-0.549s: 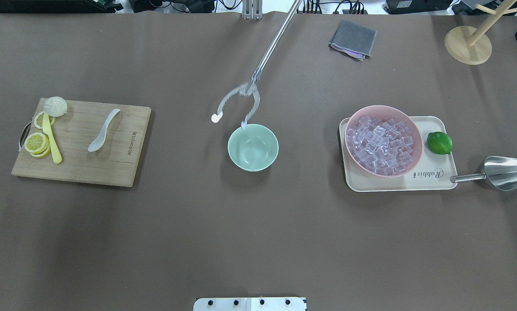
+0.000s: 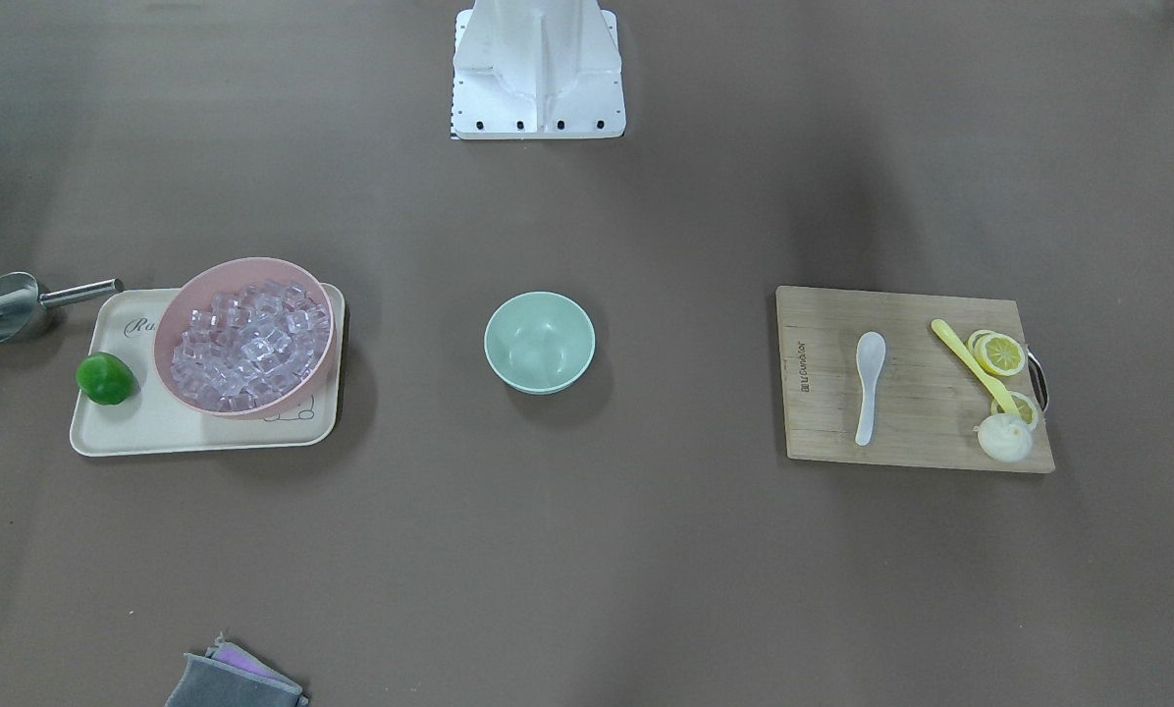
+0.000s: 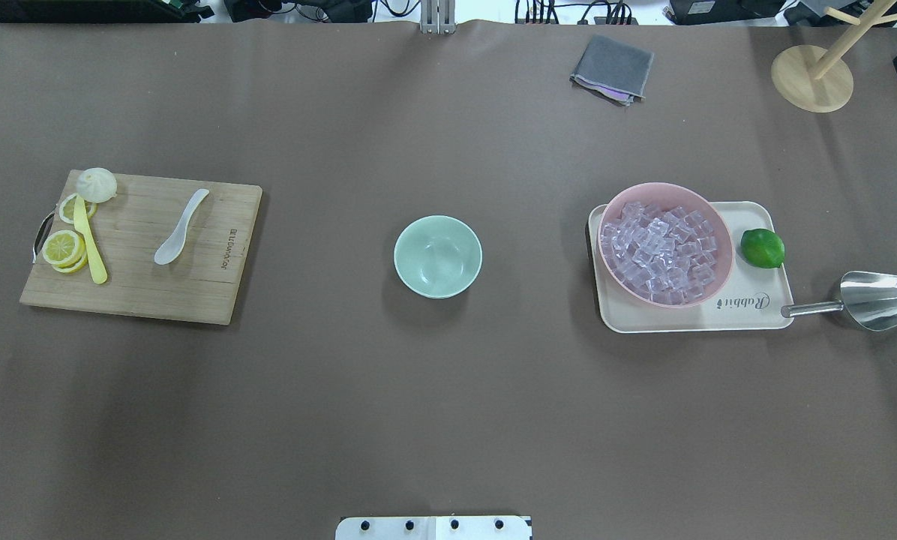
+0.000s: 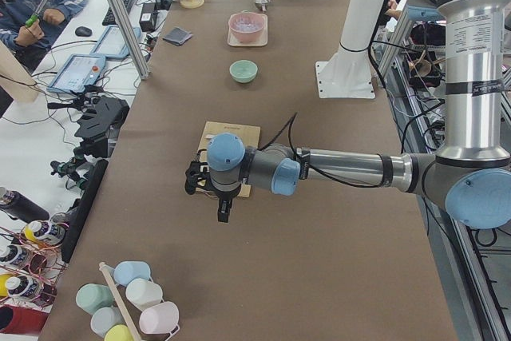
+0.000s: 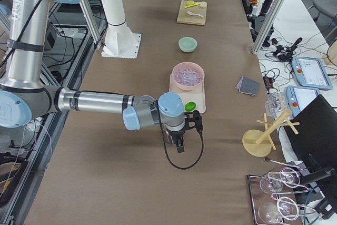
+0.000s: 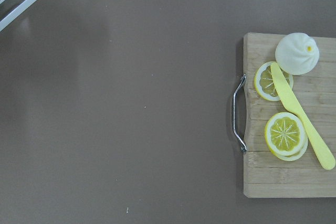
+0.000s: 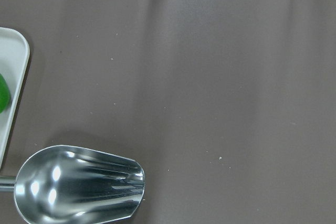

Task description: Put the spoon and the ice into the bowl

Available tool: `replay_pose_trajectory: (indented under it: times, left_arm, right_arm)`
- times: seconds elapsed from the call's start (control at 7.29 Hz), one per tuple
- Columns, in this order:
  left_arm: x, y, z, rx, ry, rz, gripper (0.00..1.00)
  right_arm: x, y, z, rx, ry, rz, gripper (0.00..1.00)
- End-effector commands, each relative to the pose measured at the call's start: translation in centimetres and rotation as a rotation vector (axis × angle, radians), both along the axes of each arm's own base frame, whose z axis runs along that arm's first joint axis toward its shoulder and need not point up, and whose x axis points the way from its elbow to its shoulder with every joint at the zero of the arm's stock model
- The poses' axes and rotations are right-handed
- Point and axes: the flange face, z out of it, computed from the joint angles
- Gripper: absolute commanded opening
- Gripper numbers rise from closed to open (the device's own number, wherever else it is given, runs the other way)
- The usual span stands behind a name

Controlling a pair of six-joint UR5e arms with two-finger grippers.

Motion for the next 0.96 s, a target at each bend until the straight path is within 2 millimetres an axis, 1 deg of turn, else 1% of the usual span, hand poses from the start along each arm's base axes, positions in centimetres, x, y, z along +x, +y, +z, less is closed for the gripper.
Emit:
replay_pose_trajectory:
  times: [0.0,0.14,0.41,0.69,0.82]
  left_arm:
    - [0.1,0.0,0.4,-0.015,0.01,-0.004,0.98]
    - [0.1,-0.2,1.1,-0.022,0.01,-0.002,0.98]
    - [0.1,-0.3,0.5,0.022,0.005,0.002,0.98]
    - [0.2,-0.3,1.0,0.038,0.014,0.004,0.98]
    - [0.3,-0.5,0.5,0.049,0.015,0.004,0.98]
  right_arm:
    - [0.0,0.0,-0.2,0.002,-0.005,0.0,1.0]
    - [-0.1,0.0,-0.3,0.001,-0.011,0.0,1.0]
    - [-0.3,0.1,-0.2,-0.007,-0.044,-0.009,1.0]
    - [-0.6,0.2,-0.9,-0.002,-0.092,-0.023,1.0]
    - [-0.8,0.0,-1.3,0.003,-0.114,-0.029,1.0]
